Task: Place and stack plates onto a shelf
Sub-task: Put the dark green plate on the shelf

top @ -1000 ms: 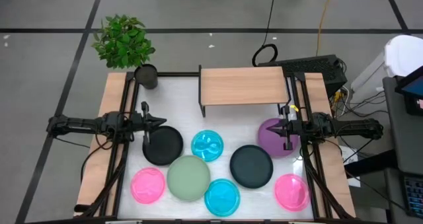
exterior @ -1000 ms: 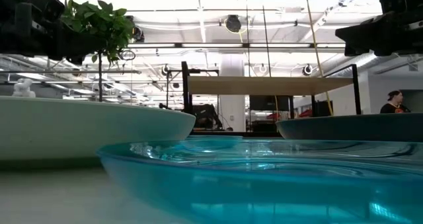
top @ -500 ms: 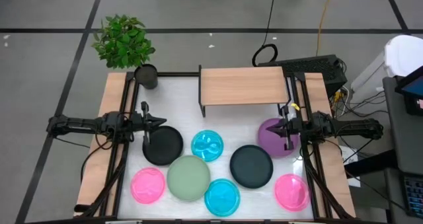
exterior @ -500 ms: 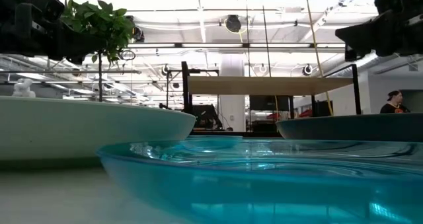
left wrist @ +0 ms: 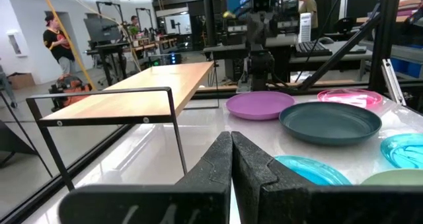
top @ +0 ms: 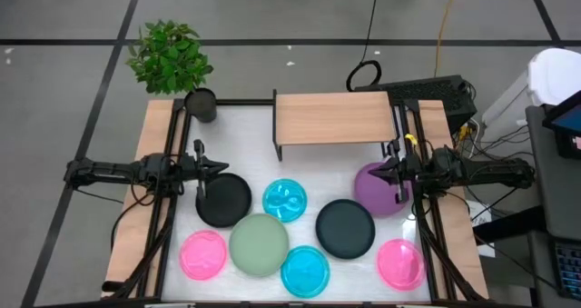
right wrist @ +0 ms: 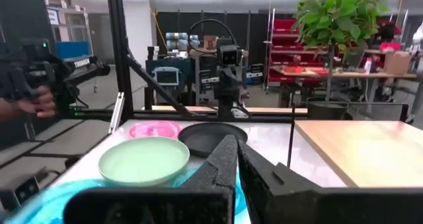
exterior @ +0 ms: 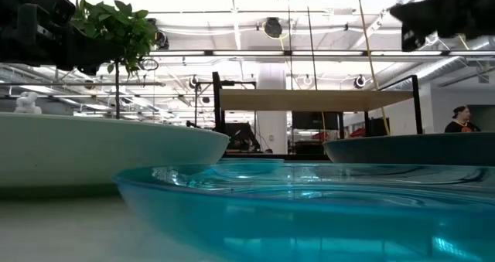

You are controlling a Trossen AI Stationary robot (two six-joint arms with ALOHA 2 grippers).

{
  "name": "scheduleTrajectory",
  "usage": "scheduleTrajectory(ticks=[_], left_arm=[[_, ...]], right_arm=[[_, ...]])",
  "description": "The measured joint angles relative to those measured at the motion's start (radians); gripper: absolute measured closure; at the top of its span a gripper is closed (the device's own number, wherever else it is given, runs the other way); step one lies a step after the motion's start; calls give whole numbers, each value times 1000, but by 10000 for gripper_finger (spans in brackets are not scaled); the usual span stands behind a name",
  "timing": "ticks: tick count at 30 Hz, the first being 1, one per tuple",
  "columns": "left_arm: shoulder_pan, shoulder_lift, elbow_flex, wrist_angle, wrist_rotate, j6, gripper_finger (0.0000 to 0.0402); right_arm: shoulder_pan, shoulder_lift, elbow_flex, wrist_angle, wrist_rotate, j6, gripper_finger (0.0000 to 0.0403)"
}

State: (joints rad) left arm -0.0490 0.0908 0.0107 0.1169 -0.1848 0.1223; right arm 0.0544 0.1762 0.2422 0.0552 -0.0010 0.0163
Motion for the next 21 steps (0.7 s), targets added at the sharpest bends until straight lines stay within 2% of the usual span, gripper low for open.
scheduleTrajectory(ticks=[7, 16, 21], left_arm=[[0, 0, 0, 0, 0, -3, 398], [0, 0, 0, 0, 0, -19, 398], [0, 0, 0, -1, 0, -20, 398]], right_arm=[[0, 193, 234, -79, 0, 22, 403], [0, 428, 693, -366, 0, 59, 403], [0, 536, 884, -510, 2, 67, 403]])
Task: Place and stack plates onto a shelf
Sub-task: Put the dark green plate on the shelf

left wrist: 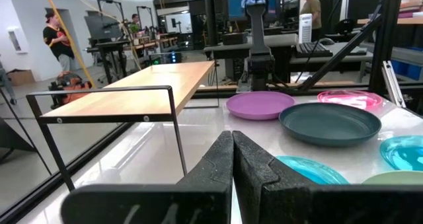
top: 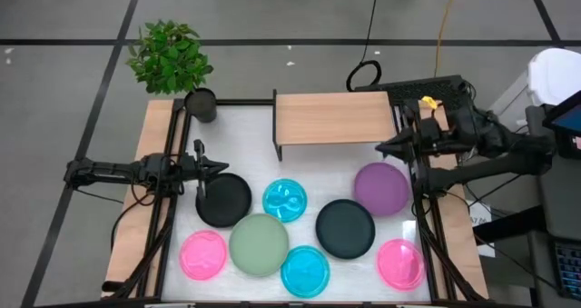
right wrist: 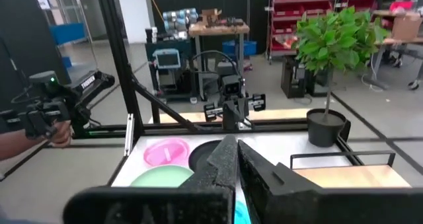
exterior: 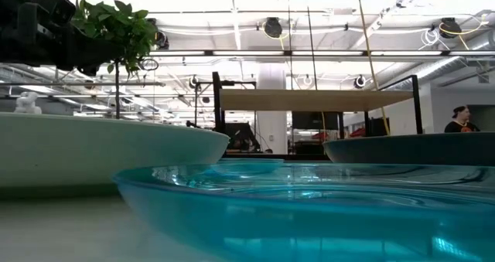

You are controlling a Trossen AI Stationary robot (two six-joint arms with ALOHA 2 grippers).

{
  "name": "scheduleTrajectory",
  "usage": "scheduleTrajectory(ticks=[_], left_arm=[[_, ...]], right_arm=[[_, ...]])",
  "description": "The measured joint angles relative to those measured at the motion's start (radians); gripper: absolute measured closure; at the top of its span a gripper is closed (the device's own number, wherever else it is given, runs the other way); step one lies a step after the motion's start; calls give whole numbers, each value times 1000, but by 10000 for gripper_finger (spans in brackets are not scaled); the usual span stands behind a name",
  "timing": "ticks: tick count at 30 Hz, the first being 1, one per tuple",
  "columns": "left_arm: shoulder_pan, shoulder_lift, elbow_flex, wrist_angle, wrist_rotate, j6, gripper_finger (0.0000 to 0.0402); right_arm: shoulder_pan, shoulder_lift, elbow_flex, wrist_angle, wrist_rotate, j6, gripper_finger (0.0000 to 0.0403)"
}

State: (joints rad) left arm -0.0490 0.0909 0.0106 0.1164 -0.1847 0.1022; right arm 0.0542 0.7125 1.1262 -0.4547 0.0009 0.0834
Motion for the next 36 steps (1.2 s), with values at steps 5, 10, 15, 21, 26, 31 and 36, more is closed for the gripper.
scheduleTrajectory(ticks=[5, 10, 15, 21, 26, 31, 36], left_arm=[[0, 0, 0, -3, 0, -2, 398], [0, 1, 0, -29, 0, -3, 398], [0, 1, 0, -51, 0, -6, 398], [0, 1, 27, -37, 0, -53, 398], [0, 21, 177, -132, 0, -60, 398], [0, 109, 395, -321, 0, -83, 398], [0, 226, 605, -489, 0, -119, 398]], right_arm=[[0, 72, 76, -50, 1, 42, 403], [0, 104, 90, -58, 2, 62, 403], [0, 110, 91, -56, 19, 47, 403], [0, 111, 91, -75, 55, 33, 403], [0, 116, 91, -83, 55, 26, 403], [0, 130, 91, -92, 55, 25, 403], [0, 140, 70, -97, 55, 25, 403]])
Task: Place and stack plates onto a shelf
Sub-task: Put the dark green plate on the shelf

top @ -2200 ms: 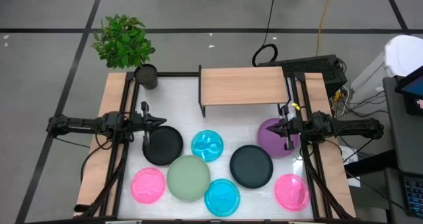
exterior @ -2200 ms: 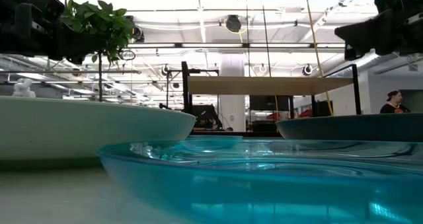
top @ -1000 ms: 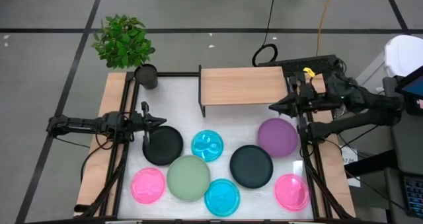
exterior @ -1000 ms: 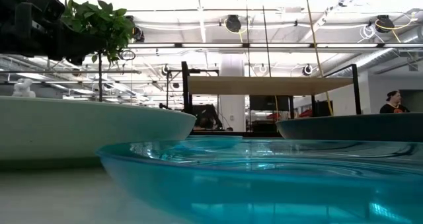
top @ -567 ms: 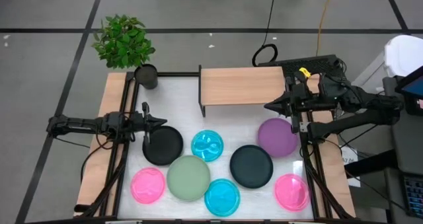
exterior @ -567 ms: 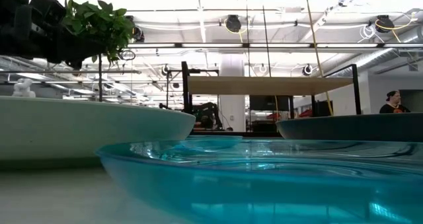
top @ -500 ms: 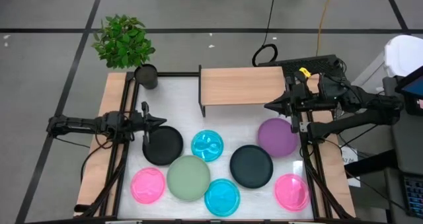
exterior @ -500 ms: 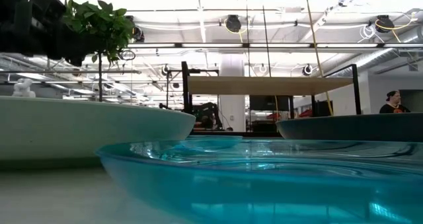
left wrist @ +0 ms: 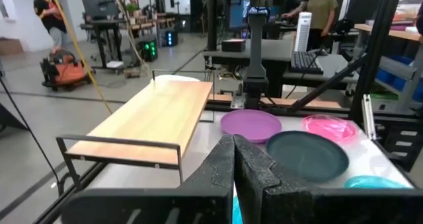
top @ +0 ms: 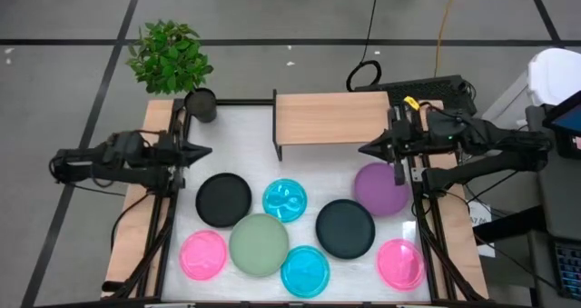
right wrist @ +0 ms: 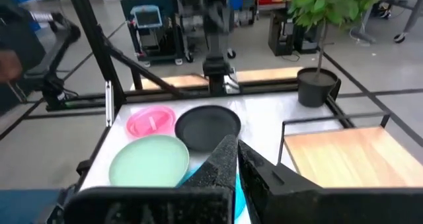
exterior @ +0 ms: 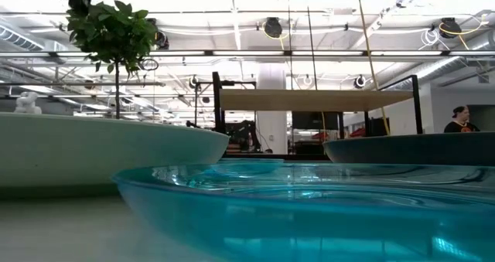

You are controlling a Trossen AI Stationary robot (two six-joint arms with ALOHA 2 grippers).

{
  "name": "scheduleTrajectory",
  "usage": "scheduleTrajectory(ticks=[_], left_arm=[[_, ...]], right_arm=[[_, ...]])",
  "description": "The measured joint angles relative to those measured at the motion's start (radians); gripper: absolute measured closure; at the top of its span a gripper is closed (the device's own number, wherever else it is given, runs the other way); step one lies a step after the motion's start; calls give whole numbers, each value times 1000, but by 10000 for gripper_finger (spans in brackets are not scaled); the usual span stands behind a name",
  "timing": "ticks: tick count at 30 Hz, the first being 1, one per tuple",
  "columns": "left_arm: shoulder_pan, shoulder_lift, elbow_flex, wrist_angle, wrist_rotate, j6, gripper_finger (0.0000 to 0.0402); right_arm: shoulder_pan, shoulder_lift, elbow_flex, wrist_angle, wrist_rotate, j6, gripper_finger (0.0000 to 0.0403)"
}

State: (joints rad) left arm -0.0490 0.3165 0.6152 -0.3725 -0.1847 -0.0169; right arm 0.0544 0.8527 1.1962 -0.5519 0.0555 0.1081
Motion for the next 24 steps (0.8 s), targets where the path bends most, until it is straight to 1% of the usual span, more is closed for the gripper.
scheduleTrajectory(ticks=[5, 8, 11, 13, 17, 20, 24], left_arm=[[0, 132, 190, -88, 0, -8, 398], [0, 216, 294, -131, 1, 8, 398], [0, 302, 374, -178, 13, 8, 398], [0, 349, 402, -201, 47, 9, 398], [-1, 432, 408, -218, 130, 12, 398], [-7, 496, 407, -241, 133, 10, 398], [-22, 571, 407, -223, 133, 11, 398]], right_arm=[[0, -1, -51, -4, -4, 12, 403], [0, -1, -92, -3, -8, 53, 403], [1, -1, -145, -5, -35, 93, 403], [11, -1, -186, 0, -47, 118, 403], [58, -1, -274, 11, -53, 170, 403], [108, 11, -329, 37, -21, 233, 403], [200, 58, -353, 13, 0, 309, 403]])
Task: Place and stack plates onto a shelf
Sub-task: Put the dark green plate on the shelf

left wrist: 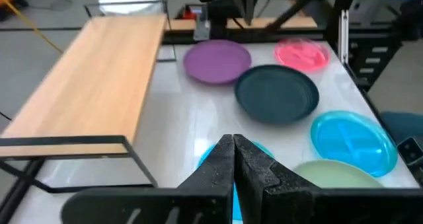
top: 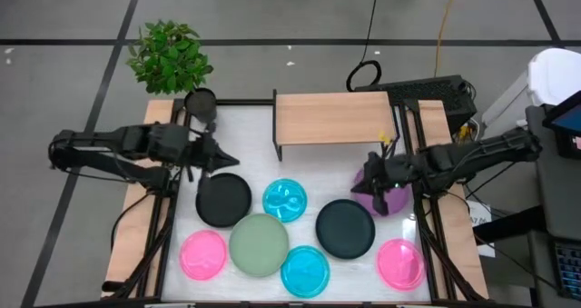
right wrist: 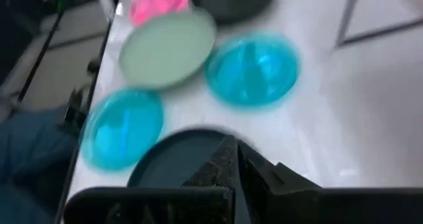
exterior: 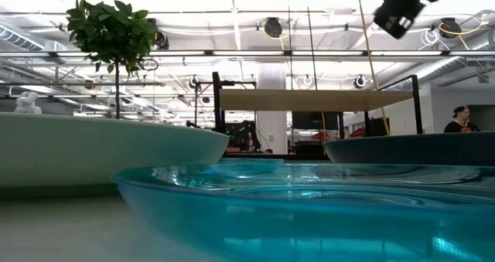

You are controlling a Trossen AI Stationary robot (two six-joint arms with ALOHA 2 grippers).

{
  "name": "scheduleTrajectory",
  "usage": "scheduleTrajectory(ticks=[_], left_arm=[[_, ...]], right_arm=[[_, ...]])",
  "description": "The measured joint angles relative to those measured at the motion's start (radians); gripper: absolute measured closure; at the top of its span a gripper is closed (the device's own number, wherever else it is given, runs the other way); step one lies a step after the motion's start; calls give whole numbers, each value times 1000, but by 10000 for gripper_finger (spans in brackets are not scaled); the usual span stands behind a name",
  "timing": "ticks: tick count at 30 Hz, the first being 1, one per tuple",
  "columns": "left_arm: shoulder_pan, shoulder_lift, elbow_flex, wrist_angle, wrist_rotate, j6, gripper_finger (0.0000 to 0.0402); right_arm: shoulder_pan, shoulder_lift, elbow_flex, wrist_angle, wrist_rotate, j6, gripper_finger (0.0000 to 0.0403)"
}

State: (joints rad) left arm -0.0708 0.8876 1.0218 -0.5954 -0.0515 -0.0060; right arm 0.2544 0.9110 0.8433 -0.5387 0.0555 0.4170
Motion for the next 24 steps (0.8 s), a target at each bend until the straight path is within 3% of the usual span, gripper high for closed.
scheduleTrajectory(ticks=[8, 18, 24], left_arm=[[-44, 135, 0, 21, -1, -7, 398], [-76, 262, 0, 24, -1, -22, 398], [-77, 316, 0, 73, -1, -23, 398]], right_arm=[[219, 160, 0, -50, 51, 52, 403], [405, 332, 0, -41, 45, 98, 403], [470, 407, 0, 50, -12, 97, 371]])
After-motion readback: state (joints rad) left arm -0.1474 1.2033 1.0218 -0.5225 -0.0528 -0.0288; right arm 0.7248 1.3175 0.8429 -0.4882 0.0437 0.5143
